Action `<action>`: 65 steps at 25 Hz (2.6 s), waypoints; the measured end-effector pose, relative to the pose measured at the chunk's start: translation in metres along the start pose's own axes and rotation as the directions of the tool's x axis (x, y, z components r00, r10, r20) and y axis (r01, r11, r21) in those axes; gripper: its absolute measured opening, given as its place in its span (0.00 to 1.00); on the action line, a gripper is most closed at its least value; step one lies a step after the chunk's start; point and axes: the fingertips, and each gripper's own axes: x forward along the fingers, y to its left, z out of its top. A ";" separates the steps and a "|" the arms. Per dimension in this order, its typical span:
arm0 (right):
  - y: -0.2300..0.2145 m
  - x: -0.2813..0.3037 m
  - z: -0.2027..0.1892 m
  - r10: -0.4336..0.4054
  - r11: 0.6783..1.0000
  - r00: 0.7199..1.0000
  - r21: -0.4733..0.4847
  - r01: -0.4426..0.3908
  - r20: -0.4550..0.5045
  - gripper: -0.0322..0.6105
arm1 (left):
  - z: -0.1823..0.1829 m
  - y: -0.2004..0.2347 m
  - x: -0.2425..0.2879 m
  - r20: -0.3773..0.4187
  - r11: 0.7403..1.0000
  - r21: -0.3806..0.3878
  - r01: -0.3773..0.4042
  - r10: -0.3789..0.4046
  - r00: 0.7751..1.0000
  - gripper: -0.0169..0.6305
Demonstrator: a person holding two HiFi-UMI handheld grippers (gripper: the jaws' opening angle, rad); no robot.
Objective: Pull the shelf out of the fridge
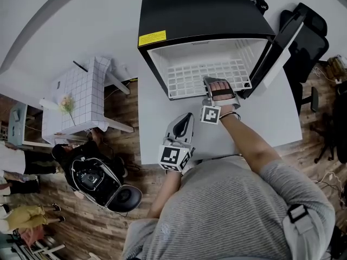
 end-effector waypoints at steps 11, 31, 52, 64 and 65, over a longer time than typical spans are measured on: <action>0.004 -0.011 -0.003 -0.017 0.999 1.000 -0.030 0.016 -0.017 0.11 | 0.002 -0.005 -0.004 0.007 1.000 0.008 0.005 -0.005 1.000 0.05; 0.005 -0.019 0.003 0.024 1.000 1.000 0.015 -0.024 0.005 0.11 | 0.001 -0.005 0.004 0.004 1.000 0.002 0.005 -0.005 1.000 0.05; 0.005 -0.047 0.002 0.001 1.000 1.000 -0.011 -0.001 -0.007 0.11 | 0.001 -0.011 0.002 0.010 1.000 0.009 0.015 -0.015 1.000 0.05; 0.004 -0.054 0.000 0.025 1.000 1.000 0.017 -0.024 -0.013 0.11 | 0.004 -0.010 -0.001 0.010 1.000 0.008 -0.003 0.003 1.000 0.05; 0.003 -0.054 0.001 0.023 1.000 1.000 0.017 -0.023 -0.011 0.11 | 0.004 -0.009 -0.001 0.010 1.000 0.009 -0.004 0.004 1.000 0.05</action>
